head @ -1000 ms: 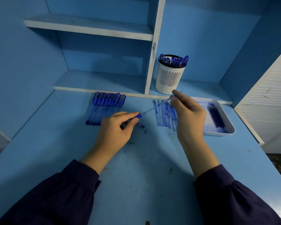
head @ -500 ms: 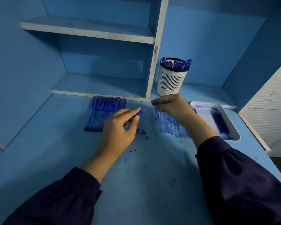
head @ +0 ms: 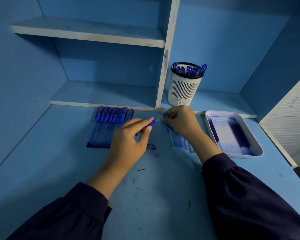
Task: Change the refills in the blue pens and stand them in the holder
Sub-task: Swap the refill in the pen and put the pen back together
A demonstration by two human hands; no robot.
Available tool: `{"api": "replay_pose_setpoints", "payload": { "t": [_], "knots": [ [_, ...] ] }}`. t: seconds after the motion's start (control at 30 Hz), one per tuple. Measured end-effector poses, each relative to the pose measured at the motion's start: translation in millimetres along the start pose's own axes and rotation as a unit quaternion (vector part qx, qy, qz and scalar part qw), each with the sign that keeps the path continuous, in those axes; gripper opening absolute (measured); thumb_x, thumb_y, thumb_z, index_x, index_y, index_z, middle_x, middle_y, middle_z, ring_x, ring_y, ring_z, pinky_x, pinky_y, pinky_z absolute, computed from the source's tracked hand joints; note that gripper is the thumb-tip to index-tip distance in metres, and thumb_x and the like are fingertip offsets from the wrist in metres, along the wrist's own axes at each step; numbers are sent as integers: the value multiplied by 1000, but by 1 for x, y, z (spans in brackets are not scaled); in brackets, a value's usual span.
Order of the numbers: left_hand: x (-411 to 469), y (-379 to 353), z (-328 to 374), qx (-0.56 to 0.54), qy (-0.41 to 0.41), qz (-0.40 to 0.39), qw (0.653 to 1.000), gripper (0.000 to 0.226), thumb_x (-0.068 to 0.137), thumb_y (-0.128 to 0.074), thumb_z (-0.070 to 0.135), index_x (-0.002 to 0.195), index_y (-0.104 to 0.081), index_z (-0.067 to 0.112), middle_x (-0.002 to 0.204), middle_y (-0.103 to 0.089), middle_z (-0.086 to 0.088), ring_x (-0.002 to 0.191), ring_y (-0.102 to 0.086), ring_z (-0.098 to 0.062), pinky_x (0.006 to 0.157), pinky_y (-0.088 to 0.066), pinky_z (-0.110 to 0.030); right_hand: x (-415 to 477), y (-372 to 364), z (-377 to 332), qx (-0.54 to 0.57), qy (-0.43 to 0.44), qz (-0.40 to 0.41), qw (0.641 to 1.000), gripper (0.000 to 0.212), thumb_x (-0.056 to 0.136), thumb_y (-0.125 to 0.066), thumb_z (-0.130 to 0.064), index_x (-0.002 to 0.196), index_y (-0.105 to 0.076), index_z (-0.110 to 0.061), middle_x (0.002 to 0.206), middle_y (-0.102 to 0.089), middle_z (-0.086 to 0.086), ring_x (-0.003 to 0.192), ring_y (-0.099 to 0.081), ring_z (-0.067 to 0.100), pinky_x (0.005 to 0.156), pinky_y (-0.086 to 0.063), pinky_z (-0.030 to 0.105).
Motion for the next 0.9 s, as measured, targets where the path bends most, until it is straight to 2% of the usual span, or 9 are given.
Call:
{"api": "replay_pose_setpoints", "payload": {
  "t": [0.13, 0.27, 0.37, 0.43, 0.47, 0.53, 0.57, 0.67, 0.9],
  "knots": [
    [0, -2, 3, 5, -17, -13, 1000, 27, 94, -62, 18, 119, -71, 13, 108, -71, 5, 95, -62, 3, 82, -52, -15, -8, 9, -4, 1, 15, 16, 1000, 20, 85, -71, -10, 105, -73, -7, 94, -71, 9, 76, -58, 10, 56, -36, -6],
    [-3, -9, 14, 4, -65, -38, 997, 26, 94, -63, 13, 119, -71, 12, 107, -71, 3, 94, -66, -4, 80, -55, -24, -20, 44, -1, 32, 16, 42, 998, 18, 86, -70, -15, 104, -74, -16, 85, -69, -2, 75, -62, 9, 59, -38, -4],
    [-3, -14, 19, -5, -83, -44, 996, 25, 96, -62, 14, 119, -71, 12, 105, -69, 2, 90, -66, -9, 73, -56, -31, -31, 82, 20, 41, -2, 76, 996, 15, 86, -70, -16, 100, -75, -21, 86, -71, -8, 76, -62, -4, 66, -37, -4],
    [-1, -18, 24, -12, -90, -40, 995, 25, 96, -61, 16, 119, -70, 12, 104, -67, 1, 90, -65, -7, 75, -56, -29, -40, 103, 39, 28, -25, 87, 996, 14, 87, -69, -17, 97, -74, -24, 85, -70, -11, 72, -59, -12, 69, -41, -1],
    [0, -20, 26, -16, -92, -38, 995, 25, 96, -61, 16, 119, -70, 11, 104, -67, 1, 90, -64, -5, 77, -56, -26, -45, 111, 50, 21, -39, 88, 995, 12, 86, -69, -17, 96, -74, -24, 83, -70, -11, 66, -58, -14, 66, -41, 0],
    [2, -26, 29, -22, -94, -38, 995, 24, 95, -62, 13, 118, -71, 9, 102, -68, 0, 90, -63, -3, 79, -55, -24, -53, 120, 68, 11, -67, 80, 994, 10, 86, -70, -15, 93, -74, -22, 80, -68, -9, 55, -55, -11, 52, -37, 0],
    [3, -28, 30, -24, -94, -40, 995, 24, 95, -63, 11, 117, -71, 8, 102, -68, -1, 89, -63, -4, 79, -55, -24, -57, 121, 77, 2, -80, 75, 994, 11, 85, -70, -14, 92, -75, -21, 80, -68, -8, 57, -57, -8, 51, -36, 1],
    [5, -34, 30, -30, -92, -50, 994, 24, 95, -63, 11, 117, -71, 8, 102, -69, -1, 89, -63, -4, 79, -56, -26, -63, 115, 97, -18, -119, 44, 992, 12, 82, -73, -15, 88, -76, -24, 83, -71, -8, 77, -62, 4, 62, -37, 6],
    [5, -31, 27, -38, -79, -52, 995, 26, 94, -61, 15, 117, -71, 7, 101, -68, 0, 86, -63, -5, 76, -55, -28, -66, 109, 105, 16, -145, 19, 989, 16, 80, -72, -10, 85, -75, -25, 83, -72, -6, 78, -63, 6, 64, -40, 8]
  ]
}}
Point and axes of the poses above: each hand's wrist, its own x-axis towards the middle knuckle, its own y-axis out of the back of the hand, z = x × y, the point moved 9 cm from there along x, towards the middle knuckle
